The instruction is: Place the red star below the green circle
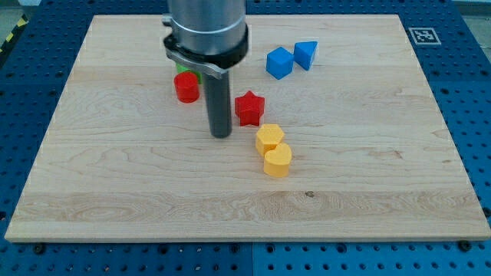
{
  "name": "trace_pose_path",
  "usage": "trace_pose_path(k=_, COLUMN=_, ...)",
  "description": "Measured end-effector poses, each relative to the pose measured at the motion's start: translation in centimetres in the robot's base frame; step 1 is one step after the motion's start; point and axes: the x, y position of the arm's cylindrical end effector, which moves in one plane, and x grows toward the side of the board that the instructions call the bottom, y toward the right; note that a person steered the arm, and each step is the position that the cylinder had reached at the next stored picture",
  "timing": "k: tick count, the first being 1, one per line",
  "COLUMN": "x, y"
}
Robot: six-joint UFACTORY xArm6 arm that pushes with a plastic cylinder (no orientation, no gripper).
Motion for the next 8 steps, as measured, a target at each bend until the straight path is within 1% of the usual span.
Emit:
trace_pose_path(k=1, x=-0.5, y=3.3)
trace_pose_path(k=3, x=-3.8, y=3.1)
trace_pose_path(k=4, x=-3.2, y=5.3)
trace_pose_path(k=5, x=-1.9, y=10.0)
trace_pose_path(k=6, x=-2.3, y=11.1)
trace_pose_path(k=8, x=-5.1, y=4.9)
